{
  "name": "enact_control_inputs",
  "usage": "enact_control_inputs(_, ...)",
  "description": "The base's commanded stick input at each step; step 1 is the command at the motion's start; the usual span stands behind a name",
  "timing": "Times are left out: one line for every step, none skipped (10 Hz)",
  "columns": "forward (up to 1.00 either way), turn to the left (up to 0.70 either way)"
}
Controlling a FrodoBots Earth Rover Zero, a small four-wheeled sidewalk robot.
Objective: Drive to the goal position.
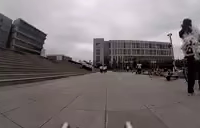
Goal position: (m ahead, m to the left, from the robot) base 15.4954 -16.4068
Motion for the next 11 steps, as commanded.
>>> enact_control_inputs(0.7,0.0)
enact_control_inputs(0.7,0.0)
enact_control_inputs(0.7,0.0)
enact_control_inputs(0.7,0.0)
enact_control_inputs(0.68,0.0)
enact_control_inputs(0.0,0.0)
enact_control_inputs(0.0,0.0)
enact_control_inputs(0.0,0.0)
enact_control_inputs(0.4,0.0)
enact_control_inputs(0.45,0.0)
enact_control_inputs(0.45,0.0)
